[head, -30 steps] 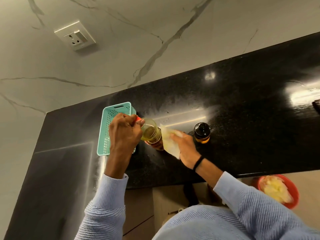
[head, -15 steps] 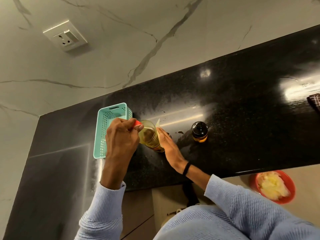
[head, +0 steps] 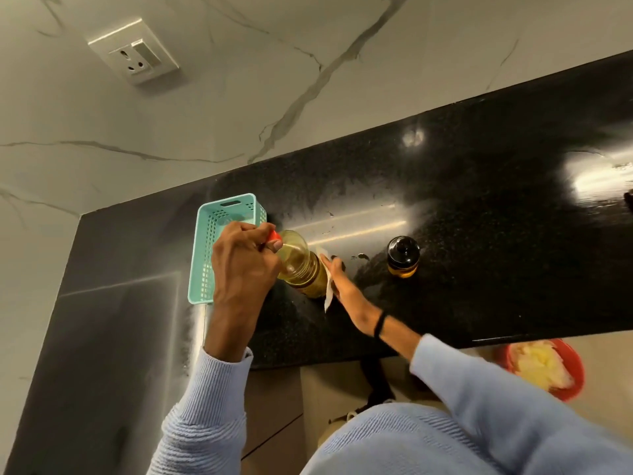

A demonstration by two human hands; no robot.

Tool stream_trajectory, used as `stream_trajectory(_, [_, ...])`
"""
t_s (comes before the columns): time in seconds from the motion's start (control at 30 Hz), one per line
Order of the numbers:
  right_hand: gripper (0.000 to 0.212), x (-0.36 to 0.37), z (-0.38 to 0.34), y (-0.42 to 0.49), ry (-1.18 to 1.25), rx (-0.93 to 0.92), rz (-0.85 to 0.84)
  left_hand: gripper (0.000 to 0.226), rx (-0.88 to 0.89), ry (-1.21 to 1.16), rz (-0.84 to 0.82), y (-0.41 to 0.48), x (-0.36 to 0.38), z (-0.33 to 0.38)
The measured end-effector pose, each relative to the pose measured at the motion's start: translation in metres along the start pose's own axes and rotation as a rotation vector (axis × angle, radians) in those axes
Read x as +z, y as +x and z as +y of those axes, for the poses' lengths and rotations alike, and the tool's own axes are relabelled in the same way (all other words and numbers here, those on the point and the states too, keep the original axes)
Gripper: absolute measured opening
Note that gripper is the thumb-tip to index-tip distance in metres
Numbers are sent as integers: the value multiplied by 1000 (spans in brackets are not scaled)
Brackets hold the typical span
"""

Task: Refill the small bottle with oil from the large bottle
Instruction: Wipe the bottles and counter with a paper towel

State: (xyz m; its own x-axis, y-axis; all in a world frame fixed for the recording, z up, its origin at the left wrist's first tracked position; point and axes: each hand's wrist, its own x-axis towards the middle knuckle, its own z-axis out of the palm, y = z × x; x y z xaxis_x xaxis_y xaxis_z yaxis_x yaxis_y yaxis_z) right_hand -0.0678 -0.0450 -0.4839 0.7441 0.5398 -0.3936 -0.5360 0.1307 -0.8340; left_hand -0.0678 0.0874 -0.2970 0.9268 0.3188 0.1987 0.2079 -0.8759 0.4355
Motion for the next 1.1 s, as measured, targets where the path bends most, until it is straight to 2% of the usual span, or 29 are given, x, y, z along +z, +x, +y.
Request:
stream_trajectory(0.1, [70, 15, 23, -18, 16, -59, 50, 26, 21, -13, -11, -2, -2, -7])
stream_trajectory(0.2, [78, 20, -1, 14, 22, -22, 62, 27, 51, -6, -27, -3, -3, -9])
stream_trajectory(0.4, [94, 9, -59, 65, -90, 173, -171, 28, 54, -8, -46, -1, -4, -13])
stream_trajectory(0.47, [87, 10, -59, 50, -90, 131, -160, 27, 62, -15, -59, 0, -7, -14])
stream_trajectory(0.53, [72, 13, -44, 21, -56, 56, -61, 25, 87, -26, -66, -2, -8, -17])
stream_trajectory(0.63, [54, 17, -15, -27, 118, -11, 11, 25, 99, -45, -55, -6, -8, -19])
stream_trajectory(0.7, [44, 19, -14, -31, 130, -9, 38, 26, 105, -38, -62, -6, -8, -19])
stream_trajectory(0.73, [45, 21, -23, -26, 132, 7, 26, 26, 112, -33, -67, -6, -8, -18])
stream_trajectory(0.83, [80, 22, -50, 15, -4, 64, -62, 25, 131, -25, -84, -5, -10, -13])
stream_trajectory(0.93, [96, 19, -76, 51, -105, 172, -160, 25, 141, -2, -94, -2, -13, -11])
stream_trajectory(1.03, [95, 14, -73, 52, -124, 142, -205, 25, 119, -15, -105, -1, -16, -13])
stream_trajectory(1.1, [84, 11, -52, 34, -59, 93, -106, 26, 122, -32, -124, -2, -18, -15])
